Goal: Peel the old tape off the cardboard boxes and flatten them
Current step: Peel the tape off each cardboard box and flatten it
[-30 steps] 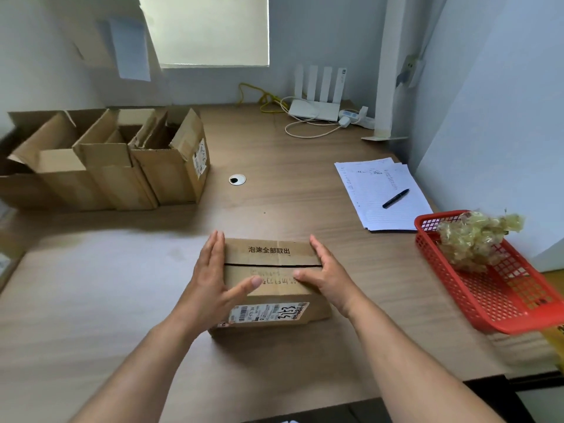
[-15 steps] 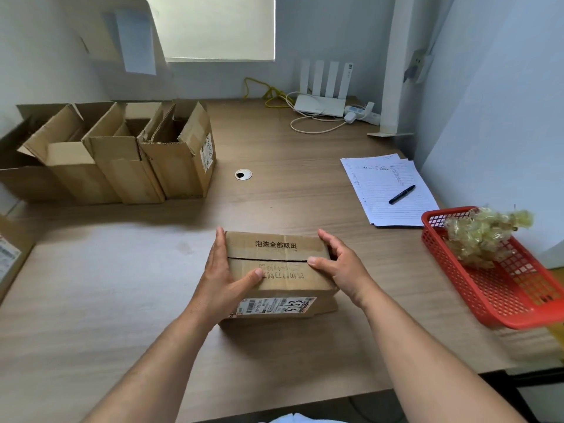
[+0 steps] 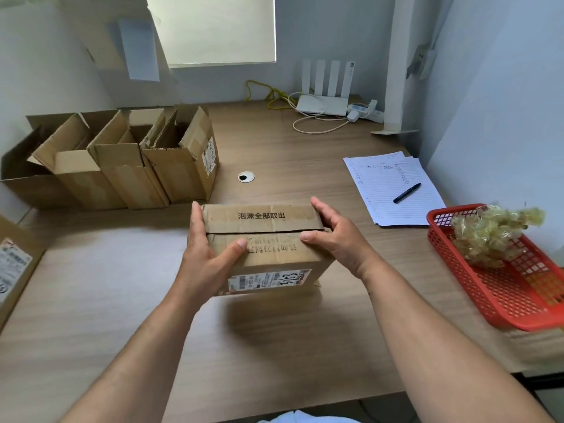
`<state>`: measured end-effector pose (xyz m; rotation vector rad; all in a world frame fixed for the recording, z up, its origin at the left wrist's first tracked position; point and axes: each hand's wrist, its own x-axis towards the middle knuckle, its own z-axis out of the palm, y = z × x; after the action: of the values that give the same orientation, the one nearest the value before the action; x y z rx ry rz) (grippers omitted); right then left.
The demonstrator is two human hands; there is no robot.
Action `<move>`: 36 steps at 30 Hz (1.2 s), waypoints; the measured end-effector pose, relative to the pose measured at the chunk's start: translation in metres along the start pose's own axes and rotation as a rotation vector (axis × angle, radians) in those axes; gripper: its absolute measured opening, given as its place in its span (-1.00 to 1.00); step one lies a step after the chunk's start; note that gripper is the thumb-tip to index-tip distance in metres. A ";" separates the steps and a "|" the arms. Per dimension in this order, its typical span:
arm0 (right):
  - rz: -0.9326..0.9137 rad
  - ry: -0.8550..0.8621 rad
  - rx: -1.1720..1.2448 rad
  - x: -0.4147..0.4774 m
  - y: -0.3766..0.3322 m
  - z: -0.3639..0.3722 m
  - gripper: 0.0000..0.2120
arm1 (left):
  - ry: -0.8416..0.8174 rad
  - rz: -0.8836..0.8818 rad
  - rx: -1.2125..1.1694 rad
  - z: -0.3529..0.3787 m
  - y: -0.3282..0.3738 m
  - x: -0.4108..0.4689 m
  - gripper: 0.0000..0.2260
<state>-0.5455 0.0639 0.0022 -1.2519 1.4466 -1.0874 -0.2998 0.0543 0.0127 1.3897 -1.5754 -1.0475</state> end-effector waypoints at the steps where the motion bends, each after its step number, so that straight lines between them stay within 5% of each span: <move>1: 0.000 -0.006 0.003 0.002 -0.001 0.003 -0.25 | 0.016 0.006 0.007 -0.002 0.003 0.003 -0.13; 22: 0.165 -0.017 -0.131 -0.013 0.045 -0.012 -0.28 | -0.132 -0.243 -0.176 0.041 -0.067 -0.016 -0.12; 25: 0.145 0.016 -0.109 -0.011 0.051 -0.011 -0.42 | -0.109 -0.239 -0.167 0.038 -0.066 -0.012 -0.11; 28: 0.117 0.184 -0.086 -0.010 0.051 -0.006 -0.94 | -0.144 -0.221 -0.171 0.037 -0.064 -0.012 -0.11; 29: 0.108 0.233 -0.062 -0.009 0.052 -0.004 -0.80 | -0.157 -0.212 -0.175 0.038 -0.063 -0.014 -0.12; 32: 0.132 0.330 0.061 -0.005 0.053 0.004 -0.62 | -0.140 -0.156 -0.116 0.039 -0.058 -0.017 -0.26; 36: 0.245 0.344 0.298 0.002 0.049 0.011 -0.67 | -0.139 -0.032 0.086 0.036 -0.058 -0.018 -0.75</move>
<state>-0.5448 0.0665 -0.0476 -0.6806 1.5706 -1.3334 -0.3105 0.0711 -0.0547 1.4302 -1.7217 -1.1286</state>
